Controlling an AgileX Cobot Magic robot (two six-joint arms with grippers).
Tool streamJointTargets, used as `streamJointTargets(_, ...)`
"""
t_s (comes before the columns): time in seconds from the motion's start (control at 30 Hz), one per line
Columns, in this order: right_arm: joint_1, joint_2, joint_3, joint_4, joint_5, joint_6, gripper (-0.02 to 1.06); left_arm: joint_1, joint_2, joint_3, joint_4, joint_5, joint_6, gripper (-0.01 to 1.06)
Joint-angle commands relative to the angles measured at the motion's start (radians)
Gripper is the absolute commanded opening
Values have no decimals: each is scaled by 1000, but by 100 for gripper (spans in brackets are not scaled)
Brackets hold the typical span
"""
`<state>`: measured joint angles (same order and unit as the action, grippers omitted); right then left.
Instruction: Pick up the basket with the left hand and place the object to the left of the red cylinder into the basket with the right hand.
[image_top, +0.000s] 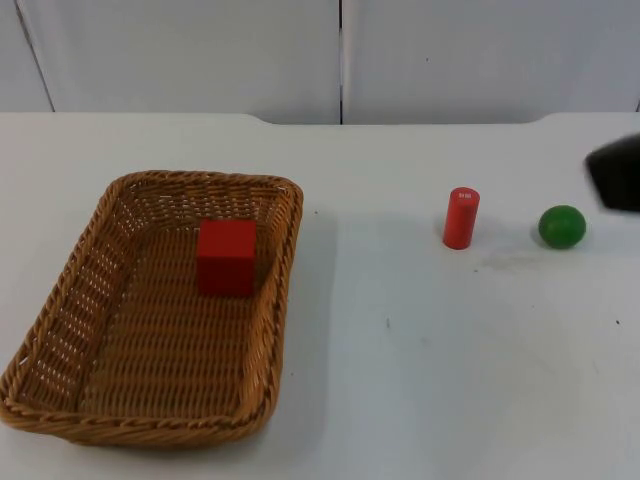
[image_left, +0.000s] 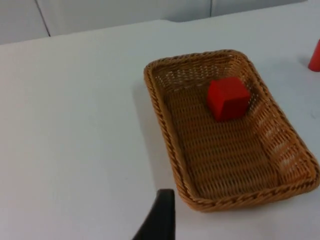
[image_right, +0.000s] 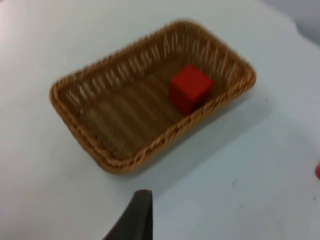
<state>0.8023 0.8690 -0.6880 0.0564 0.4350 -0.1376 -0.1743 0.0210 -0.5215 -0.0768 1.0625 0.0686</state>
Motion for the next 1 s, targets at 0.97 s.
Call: streamJointTargets(0.97, -1, -800, 69, -11, 544, 81, 95, -5, -21, 11, 44, -10, -18, 83)
